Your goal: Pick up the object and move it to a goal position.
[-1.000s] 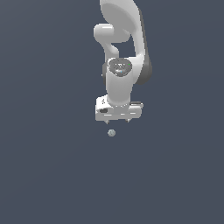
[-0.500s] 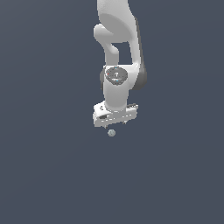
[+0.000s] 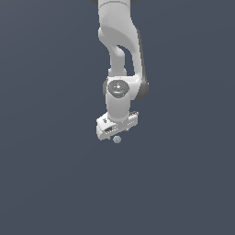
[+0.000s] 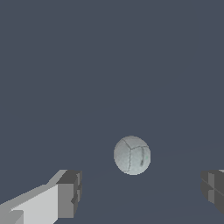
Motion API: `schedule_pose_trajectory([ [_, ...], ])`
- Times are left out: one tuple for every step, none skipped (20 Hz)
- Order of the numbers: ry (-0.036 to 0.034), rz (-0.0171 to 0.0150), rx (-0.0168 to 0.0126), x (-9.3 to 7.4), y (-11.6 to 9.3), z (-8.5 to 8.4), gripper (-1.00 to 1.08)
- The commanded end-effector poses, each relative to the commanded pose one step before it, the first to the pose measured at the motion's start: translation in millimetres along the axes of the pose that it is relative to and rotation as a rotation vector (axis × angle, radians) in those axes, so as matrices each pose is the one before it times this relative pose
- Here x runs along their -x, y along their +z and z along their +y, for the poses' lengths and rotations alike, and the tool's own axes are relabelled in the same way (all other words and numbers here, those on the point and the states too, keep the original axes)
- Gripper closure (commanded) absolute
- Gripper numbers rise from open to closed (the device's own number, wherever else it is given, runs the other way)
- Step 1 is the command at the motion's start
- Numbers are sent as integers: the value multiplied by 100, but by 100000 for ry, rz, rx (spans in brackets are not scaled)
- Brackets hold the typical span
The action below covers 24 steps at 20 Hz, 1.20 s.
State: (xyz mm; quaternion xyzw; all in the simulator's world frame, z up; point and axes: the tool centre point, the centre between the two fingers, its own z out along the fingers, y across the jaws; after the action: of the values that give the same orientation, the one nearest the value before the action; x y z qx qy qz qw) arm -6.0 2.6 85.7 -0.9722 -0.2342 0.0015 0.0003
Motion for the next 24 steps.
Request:
schedule_pose_trajectory([
  [-3970,136,88,129,584,137,-92],
  [-1182,24,15,50,185,40,-92],
  [-1044,22,12,44,163,34,-92],
  [-905,20,10,39,141,28,-92],
  [-766,17,8,33,120,23,-92],
  [-625,14,6,28,98,19,-92],
  [-488,11,4,21,76,14,-92],
  [-349,8,3,15,54,10,-92],
  [-207,5,2,10,33,7,-92],
  [-69,2,1,3,11,2,-92],
  [469,-57,-31,2,-42,-10,-92],
  [0,0,0,2,34,1,-92],
  [0,0,0,5,101,4,-92],
  [0,0,0,9,169,6,-92],
  [-49,4,3,-2,232,-16,-92],
  [-49,4,3,2,298,-14,-92],
  [0,0,0,22,367,13,-92],
  [-69,6,4,5,427,-21,-92],
  [-49,5,3,16,491,-9,-92],
  [-69,7,3,14,550,-18,-92],
  [-49,5,2,18,542,-7,-92],
  [-49,5,3,10,469,-7,-92],
  [-48,5,3,0,396,-7,-92],
  [0,0,0,5,328,19,-92],
])
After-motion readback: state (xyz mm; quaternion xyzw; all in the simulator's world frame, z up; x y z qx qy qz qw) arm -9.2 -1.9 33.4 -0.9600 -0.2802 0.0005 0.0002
